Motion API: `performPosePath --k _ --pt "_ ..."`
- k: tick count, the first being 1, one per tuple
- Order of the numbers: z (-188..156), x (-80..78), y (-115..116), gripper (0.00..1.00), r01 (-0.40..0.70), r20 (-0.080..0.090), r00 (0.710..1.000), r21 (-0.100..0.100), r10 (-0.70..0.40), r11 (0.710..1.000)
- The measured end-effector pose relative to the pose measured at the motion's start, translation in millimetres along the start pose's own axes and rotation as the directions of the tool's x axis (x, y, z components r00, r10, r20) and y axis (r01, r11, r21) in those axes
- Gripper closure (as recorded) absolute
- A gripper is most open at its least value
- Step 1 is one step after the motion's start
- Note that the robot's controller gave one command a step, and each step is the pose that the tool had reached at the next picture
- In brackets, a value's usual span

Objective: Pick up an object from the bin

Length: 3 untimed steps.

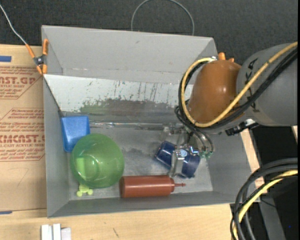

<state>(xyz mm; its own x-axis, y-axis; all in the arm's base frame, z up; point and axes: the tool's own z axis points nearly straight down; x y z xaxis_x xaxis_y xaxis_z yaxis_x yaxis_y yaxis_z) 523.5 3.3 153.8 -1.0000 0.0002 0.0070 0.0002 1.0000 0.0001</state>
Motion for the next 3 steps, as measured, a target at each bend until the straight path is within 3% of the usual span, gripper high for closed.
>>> performPosePath --k 1,2,3 --pt "-4 -1.9 0 0.00 0.000 0.008 1.000 0.000 0.000 1.000" --pt "49 1.5 -16 0.00 0.361 0.008 0.932 0.002 -0.361 0.932" --pt "83 10.6 -5 1.00 0.197 0.011 0.980 0.001 -0.197 0.980"
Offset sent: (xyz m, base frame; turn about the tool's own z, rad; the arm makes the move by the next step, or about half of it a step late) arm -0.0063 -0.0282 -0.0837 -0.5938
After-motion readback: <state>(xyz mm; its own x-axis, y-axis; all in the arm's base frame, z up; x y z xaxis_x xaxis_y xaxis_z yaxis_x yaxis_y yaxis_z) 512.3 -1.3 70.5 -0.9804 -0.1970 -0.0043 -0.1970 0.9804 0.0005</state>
